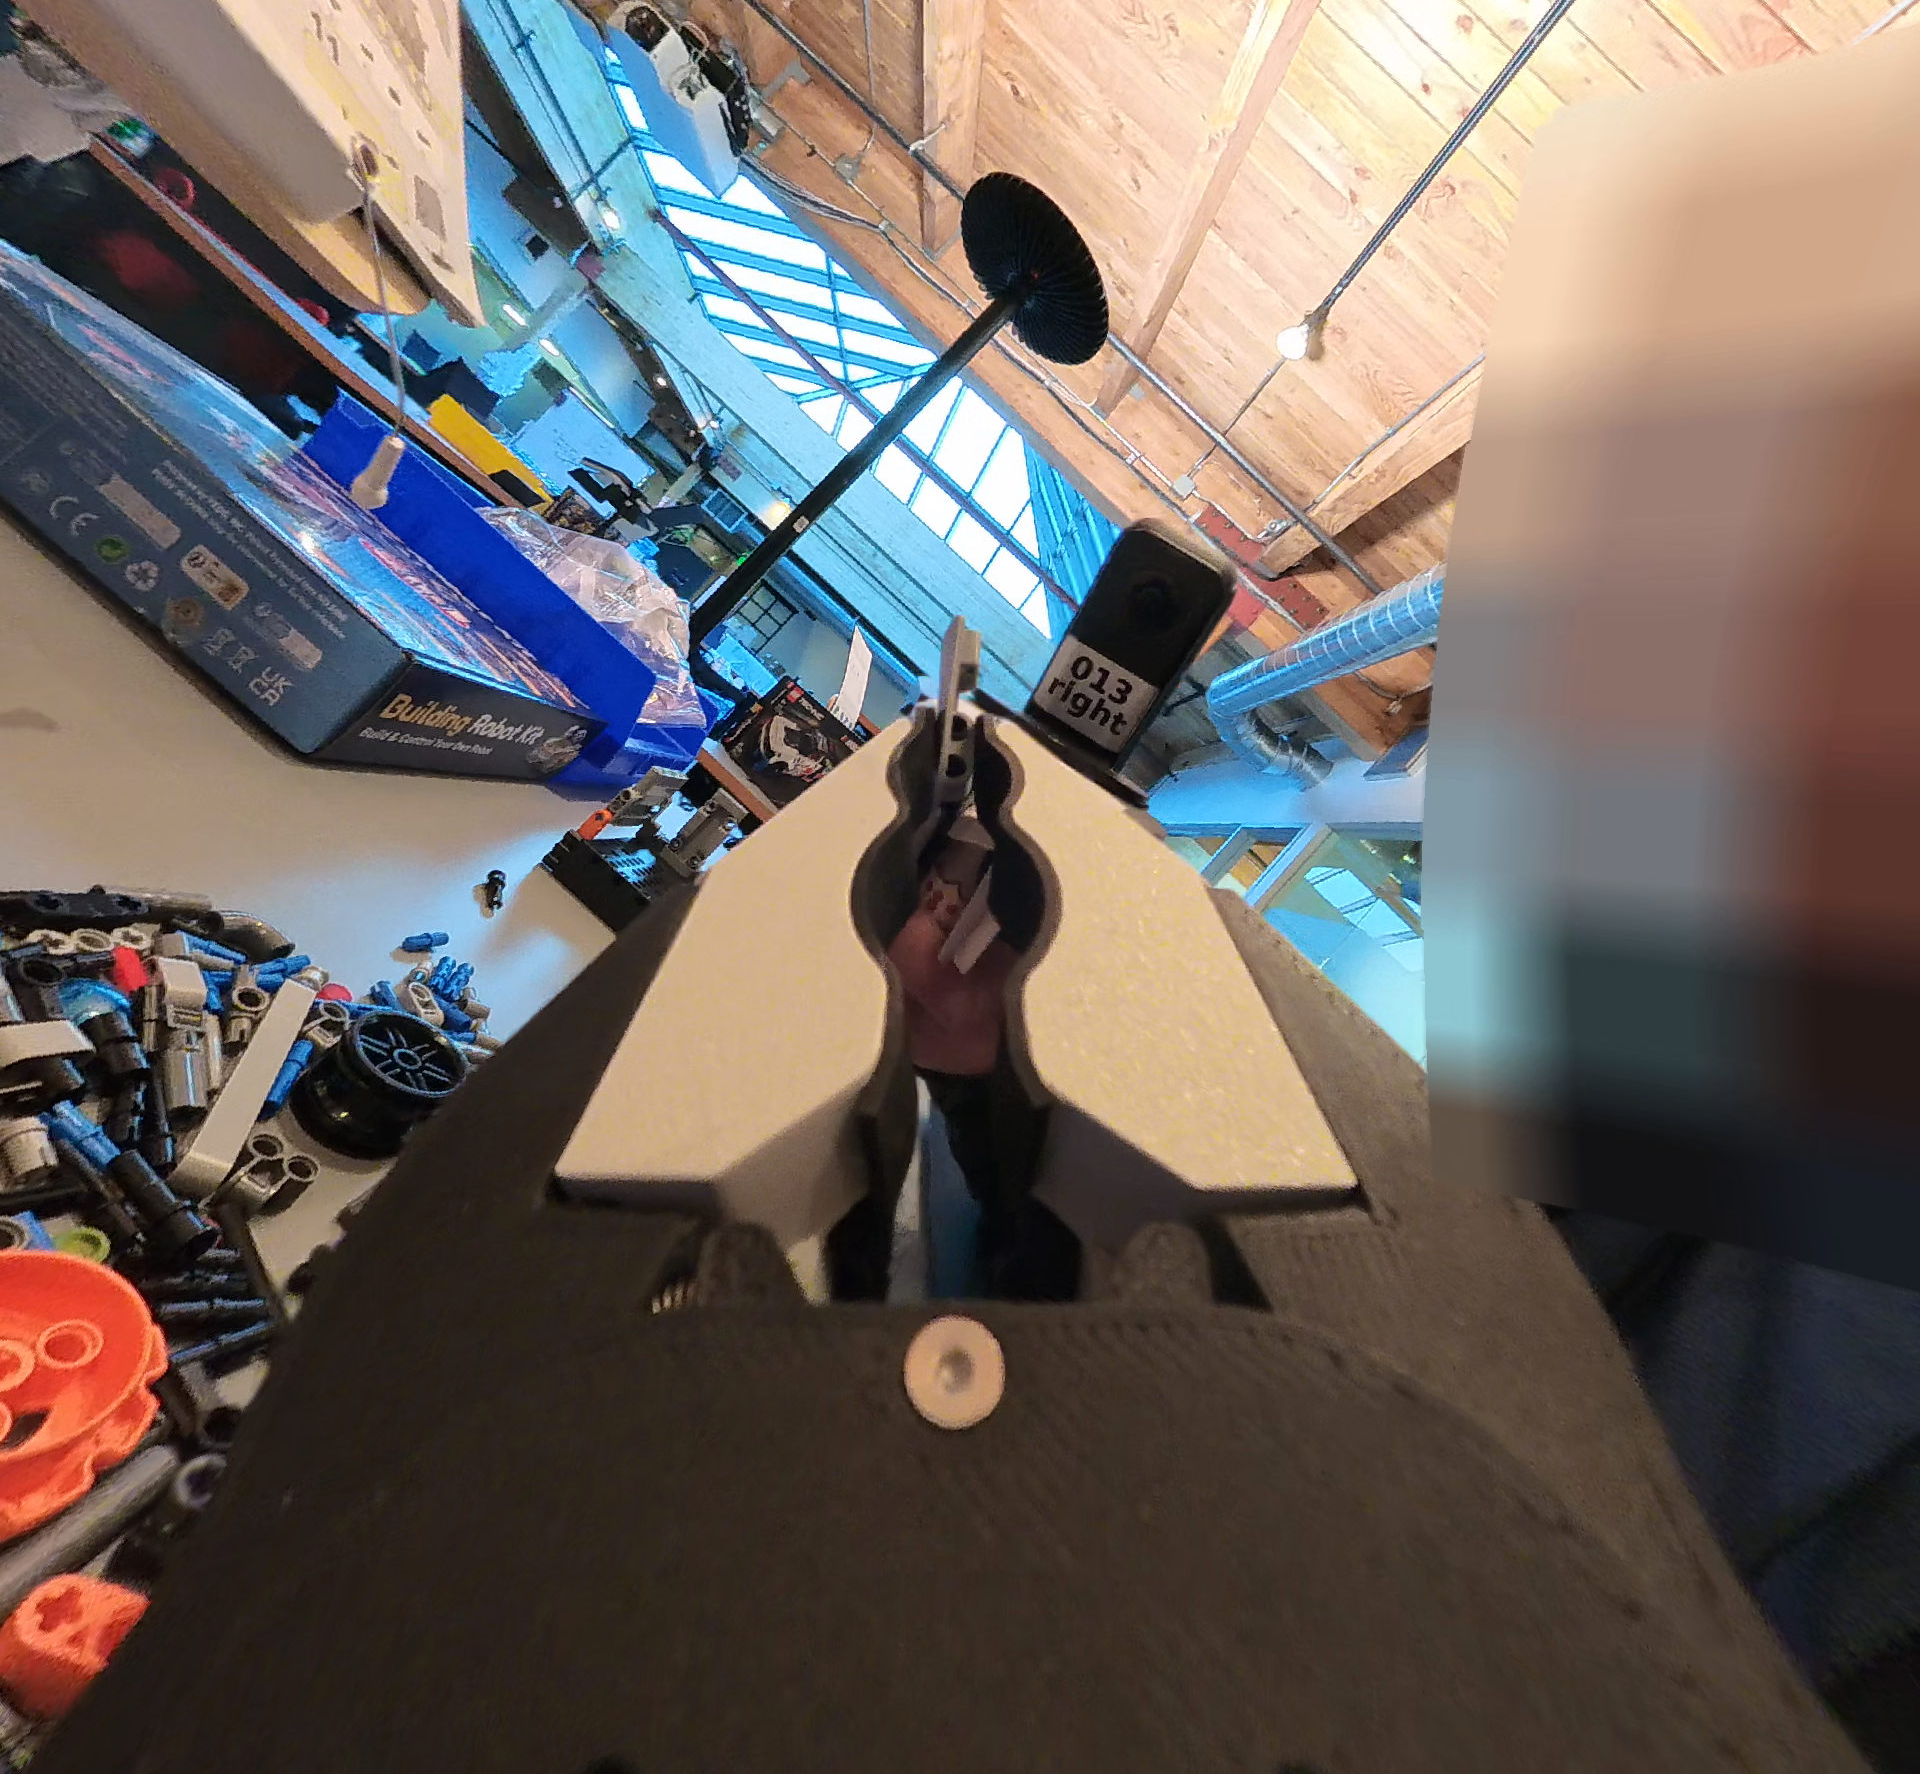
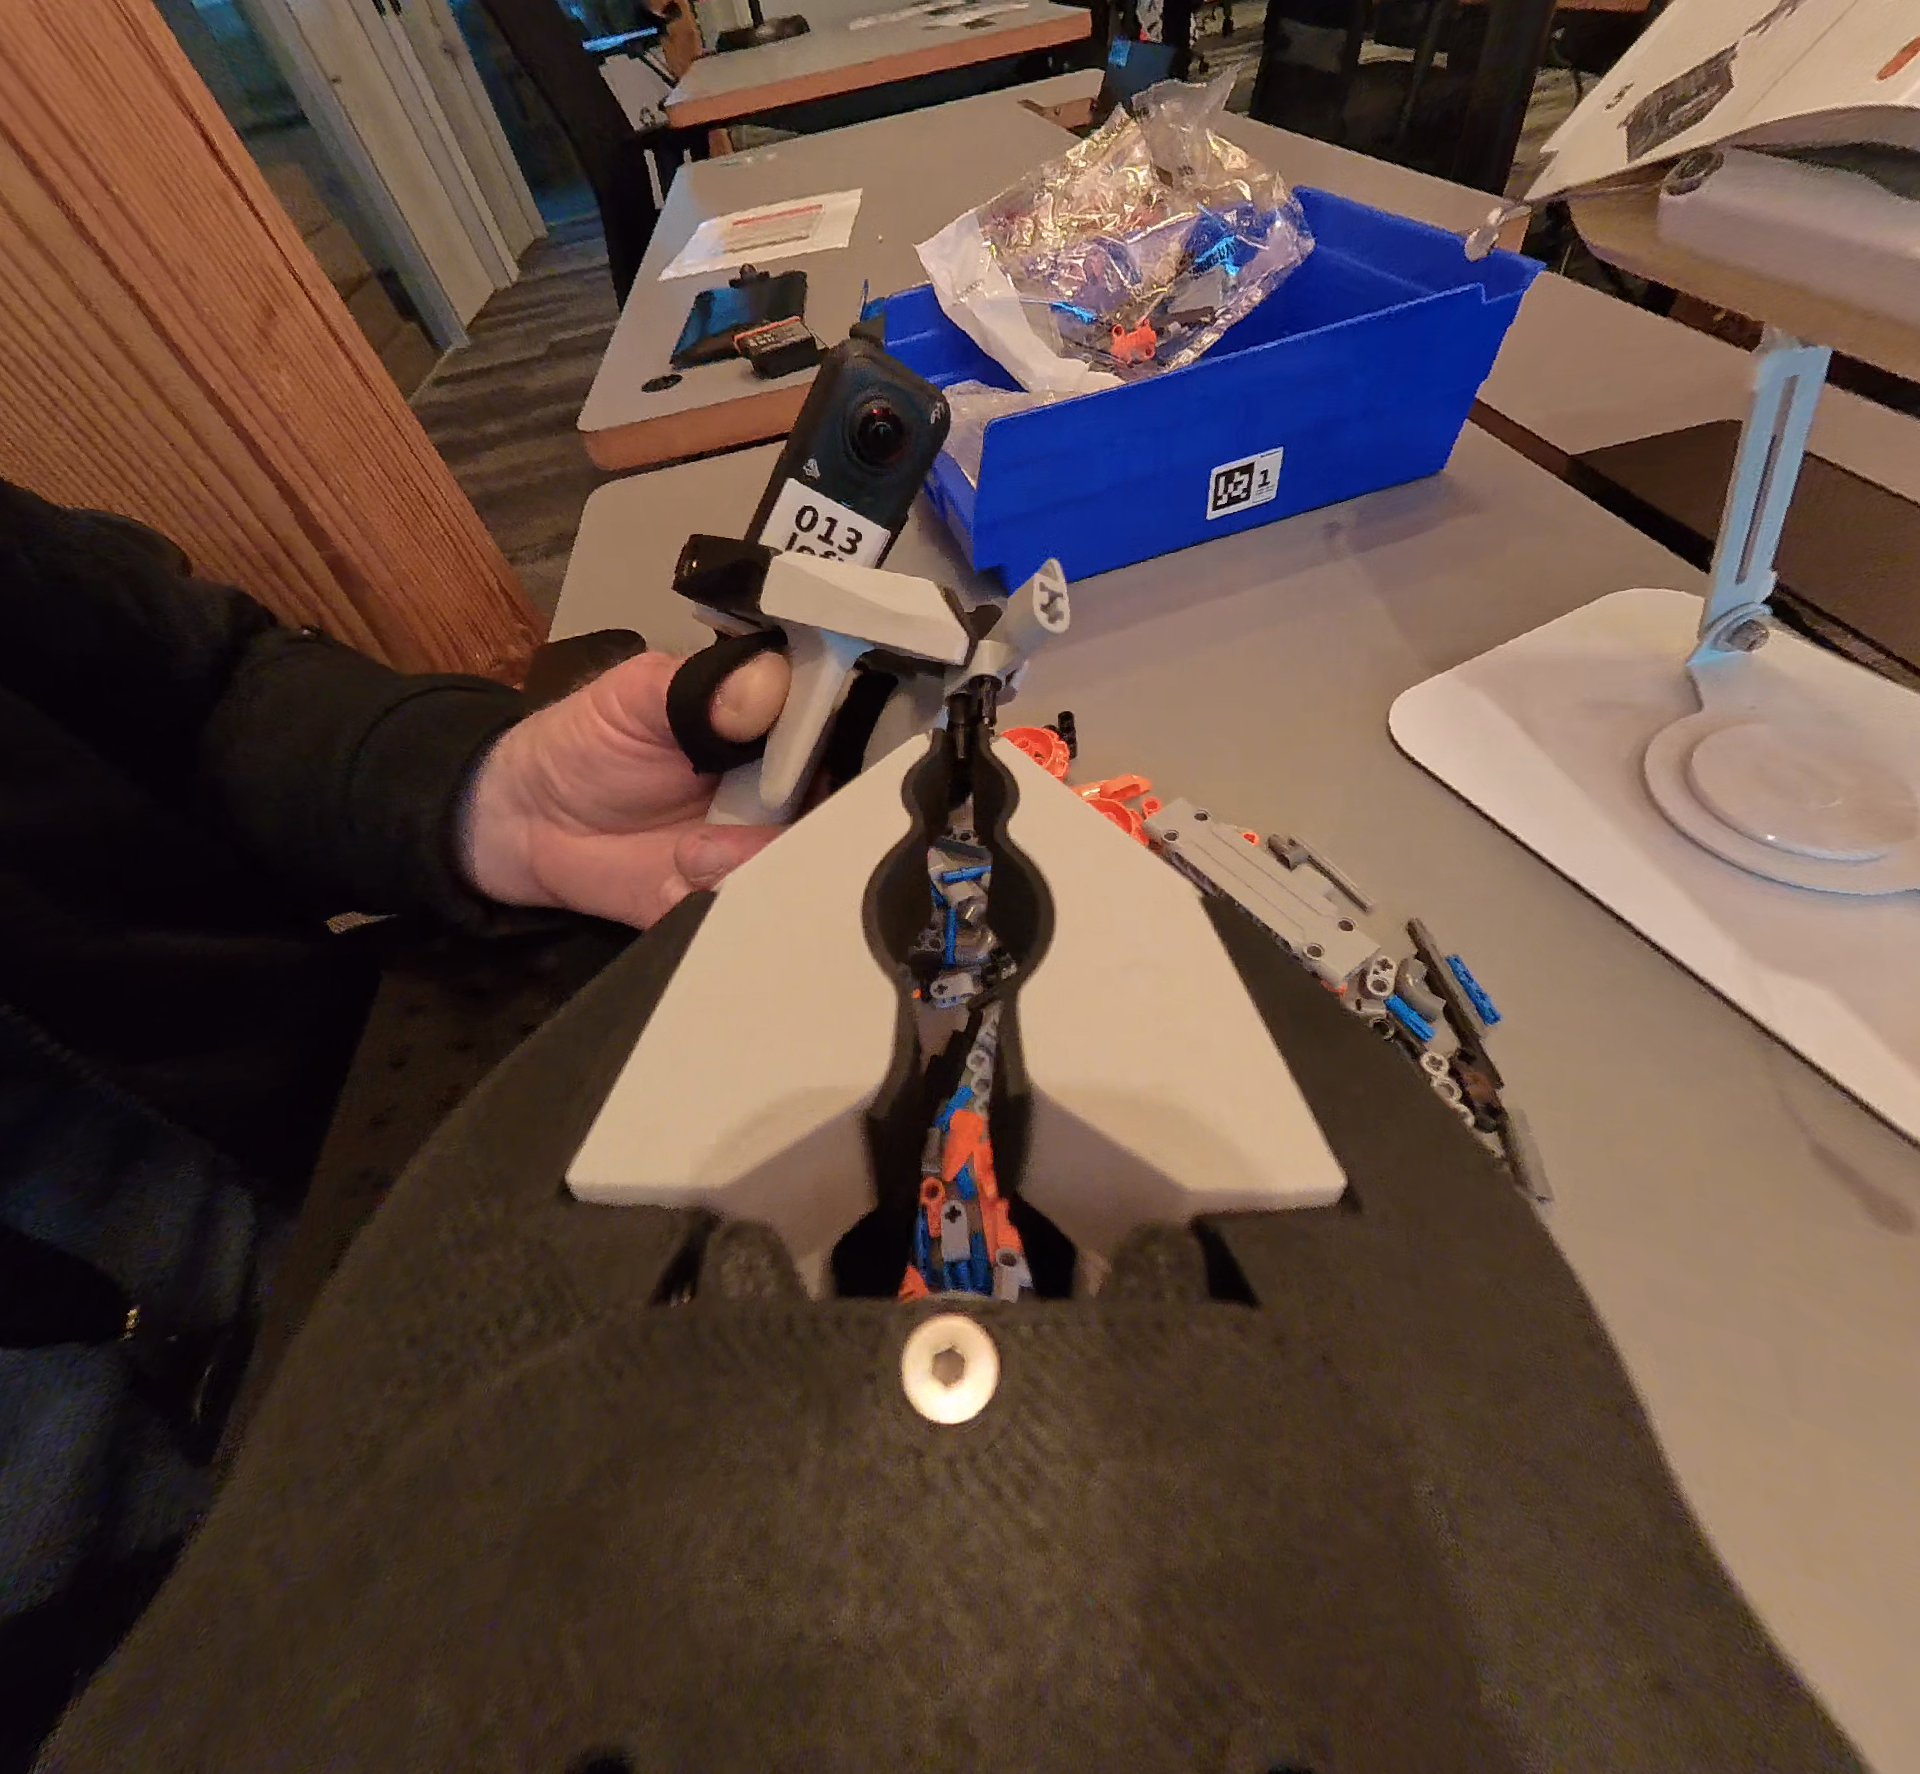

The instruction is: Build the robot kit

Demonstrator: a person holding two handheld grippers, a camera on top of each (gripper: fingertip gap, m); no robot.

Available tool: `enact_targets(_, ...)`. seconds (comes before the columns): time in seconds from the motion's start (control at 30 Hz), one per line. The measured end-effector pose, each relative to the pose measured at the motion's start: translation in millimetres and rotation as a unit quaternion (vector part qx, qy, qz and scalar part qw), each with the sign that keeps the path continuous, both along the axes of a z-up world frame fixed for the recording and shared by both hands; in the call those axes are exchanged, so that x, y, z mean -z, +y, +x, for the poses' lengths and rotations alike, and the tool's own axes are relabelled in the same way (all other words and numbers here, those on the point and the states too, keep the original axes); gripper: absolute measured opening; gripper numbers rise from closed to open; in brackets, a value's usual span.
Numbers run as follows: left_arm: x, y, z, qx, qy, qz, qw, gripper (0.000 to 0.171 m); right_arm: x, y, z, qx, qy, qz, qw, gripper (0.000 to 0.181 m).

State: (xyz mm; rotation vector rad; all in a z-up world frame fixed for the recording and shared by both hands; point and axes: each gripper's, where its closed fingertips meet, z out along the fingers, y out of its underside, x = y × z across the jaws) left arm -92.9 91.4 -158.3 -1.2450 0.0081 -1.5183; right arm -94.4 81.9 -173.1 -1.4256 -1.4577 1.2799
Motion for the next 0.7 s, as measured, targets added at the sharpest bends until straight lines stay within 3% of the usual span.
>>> enact_targets(0.13,-5,-3,1,0.002,-0.009,0.01,1.0,0.005,-6,-3,0,-0.003,0.013,0.019,1.0,0.0)
enact_targets(0.33,-11,-3,-2,-0.016,-0.025,0.017,0.999,0.006,-12,-3,-5,0.009,0.039,-0.022,0.999,0.0)
enact_targets(0.7,-4,-2,8,-0.015,0.075,0.022,0.997,0.007,-11,9,15,-0.017,0.021,-0.032,0.999,0.0)
